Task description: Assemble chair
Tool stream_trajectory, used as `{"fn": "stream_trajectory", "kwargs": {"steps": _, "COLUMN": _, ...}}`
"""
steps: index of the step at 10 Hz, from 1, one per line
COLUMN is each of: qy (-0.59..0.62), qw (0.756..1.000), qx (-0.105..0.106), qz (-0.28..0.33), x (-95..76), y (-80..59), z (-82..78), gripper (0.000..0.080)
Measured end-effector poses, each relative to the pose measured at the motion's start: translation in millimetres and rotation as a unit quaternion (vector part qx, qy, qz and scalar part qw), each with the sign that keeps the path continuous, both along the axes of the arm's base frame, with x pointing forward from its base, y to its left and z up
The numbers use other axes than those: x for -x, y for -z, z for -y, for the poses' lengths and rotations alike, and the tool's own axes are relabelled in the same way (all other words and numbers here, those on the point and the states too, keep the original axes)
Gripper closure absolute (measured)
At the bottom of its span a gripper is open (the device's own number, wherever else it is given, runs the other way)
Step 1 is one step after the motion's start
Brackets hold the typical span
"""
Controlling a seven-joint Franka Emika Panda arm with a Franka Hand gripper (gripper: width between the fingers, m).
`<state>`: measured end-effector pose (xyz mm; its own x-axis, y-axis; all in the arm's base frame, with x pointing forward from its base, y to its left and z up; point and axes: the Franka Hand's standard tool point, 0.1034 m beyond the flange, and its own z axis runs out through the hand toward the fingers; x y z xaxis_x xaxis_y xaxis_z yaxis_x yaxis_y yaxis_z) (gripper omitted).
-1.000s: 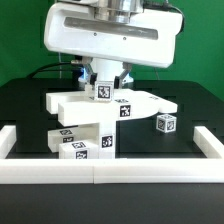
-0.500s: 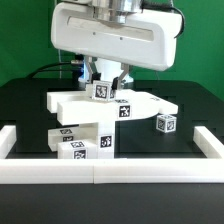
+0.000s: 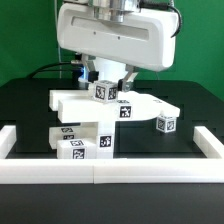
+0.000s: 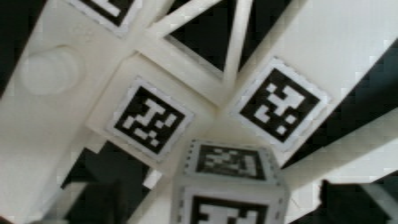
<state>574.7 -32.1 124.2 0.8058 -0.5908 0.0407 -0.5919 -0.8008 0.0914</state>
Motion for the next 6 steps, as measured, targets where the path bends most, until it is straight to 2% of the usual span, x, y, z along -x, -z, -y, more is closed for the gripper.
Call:
{"fn": "stream_trajectory", "kwargs": {"steps": 1, "qy": -0.007, "qw": 1.000, "qx": 0.000, "qz": 0.004, "x": -1.7, "y": -0.8, "z": -0.2, "gripper": 0.0189}}
{"fn": "stream_trajectory", "kwargs": {"steps": 3, "qy": -0.083, "qw": 0.997, "qx": 0.001, "qz": 0.006, "x": -5.5, "y": -2.7, "z": 0.1, "gripper": 0.0162}}
{"fn": "stream_trajectory", "kwargs": {"steps": 6, "qy": -0.229, "qw": 0.973, "qx": 0.005, "qz": 0.004, "x": -8.4, "y": -4.2, "z": 0.8, "gripper": 0.0151}}
